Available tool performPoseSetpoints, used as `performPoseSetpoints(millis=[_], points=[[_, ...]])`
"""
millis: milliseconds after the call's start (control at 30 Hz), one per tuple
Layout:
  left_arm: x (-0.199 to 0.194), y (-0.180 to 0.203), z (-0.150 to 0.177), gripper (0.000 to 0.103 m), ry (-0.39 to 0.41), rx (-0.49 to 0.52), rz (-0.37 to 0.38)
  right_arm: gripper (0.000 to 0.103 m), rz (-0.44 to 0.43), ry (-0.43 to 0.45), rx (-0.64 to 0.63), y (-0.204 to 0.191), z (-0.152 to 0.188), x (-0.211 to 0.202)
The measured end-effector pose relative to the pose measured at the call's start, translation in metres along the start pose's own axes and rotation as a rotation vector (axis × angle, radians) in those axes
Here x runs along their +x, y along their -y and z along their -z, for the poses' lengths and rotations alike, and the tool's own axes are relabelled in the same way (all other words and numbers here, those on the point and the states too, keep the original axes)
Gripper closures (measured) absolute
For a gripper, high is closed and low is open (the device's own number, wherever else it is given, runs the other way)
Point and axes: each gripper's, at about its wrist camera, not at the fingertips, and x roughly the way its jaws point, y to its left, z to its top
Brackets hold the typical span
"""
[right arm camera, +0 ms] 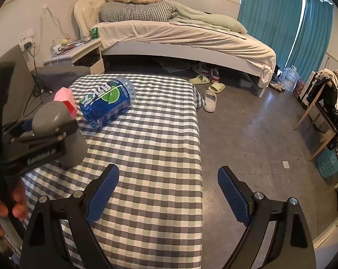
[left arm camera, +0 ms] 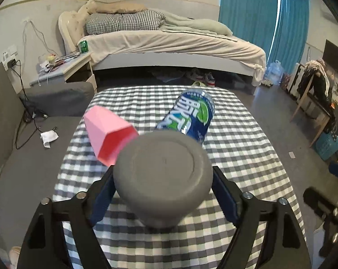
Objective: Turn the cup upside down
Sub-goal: 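Rotate the grey cup in the left gripper so its base faces up, then lower the grey cup onto the tablecloth and open the left gripper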
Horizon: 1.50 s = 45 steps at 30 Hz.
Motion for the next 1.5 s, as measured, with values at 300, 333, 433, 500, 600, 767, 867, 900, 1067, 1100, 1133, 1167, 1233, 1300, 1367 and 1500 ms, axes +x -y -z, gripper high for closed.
performPoseSetpoints(millis=[300,333,433,500,600,767,867,900,1067,1100,1133,1167,1233,1300,1367,1500], points=[[0.013,-0.003,0.017,0.030,-0.114,-0.017,0.038,0.013,0.008,-0.007,-0.007,-0.001,0.001,0.003],[0.008,-0.004,0.021,0.030,-0.116,-0.029,0.052,0.013,0.008,-0.006,-0.004,-0.001,0.000,0.003],[-0.010,0.001,0.040,0.030,-0.109,-0.031,0.068,0.013,0.005,0.002,0.008,0.001,0.000,0.000],[-0.019,0.009,0.052,0.030,-0.084,-0.001,0.057,0.013,0.002,0.005,0.017,0.000,0.000,-0.002],[-0.021,0.022,0.057,0.028,-0.070,0.064,0.014,0.013,-0.011,0.007,0.016,-0.003,0.001,-0.004],[-0.020,0.021,0.061,0.015,-0.096,0.040,0.048,0.013,-0.001,0.030,-0.008,-0.010,0.005,-0.008],[-0.026,0.021,0.069,0.015,-0.100,0.030,0.054,0.013,-0.045,0.040,0.048,-0.006,0.012,-0.008],[-0.029,0.022,0.071,0.015,-0.101,0.031,0.053,0.013,-0.060,0.046,0.065,-0.004,0.014,-0.010],[-0.057,0.023,0.077,0.015,-0.082,0.019,0.065,0.013,-0.108,0.086,0.139,0.004,0.028,-0.032],[-0.067,0.022,0.079,0.015,-0.071,0.013,0.069,0.013,-0.111,0.100,0.146,0.006,0.031,-0.040],[-0.075,0.020,0.080,0.015,-0.057,0.009,0.073,0.013,-0.115,0.117,0.153,0.008,0.035,-0.049],[-0.086,0.018,0.081,0.015,-0.037,0.005,0.079,0.013,-0.119,0.131,0.159,0.010,0.039,-0.058],[-0.106,0.013,0.080,0.015,0.004,-0.004,0.085,0.013,-0.129,0.157,0.173,0.013,0.045,-0.075],[-0.127,0.006,0.077,0.012,0.051,-0.024,0.083,0.013,-0.127,0.185,0.170,0.012,0.052,-0.091],[-0.148,-0.001,0.074,0.010,0.098,-0.042,0.071,0.013,-0.118,0.219,0.157,0.009,0.059,-0.107],[-0.187,-0.019,0.072,0.000,0.208,-0.076,0.053,0.002,-0.127,0.284,0.163,0.004,0.072,-0.133]])
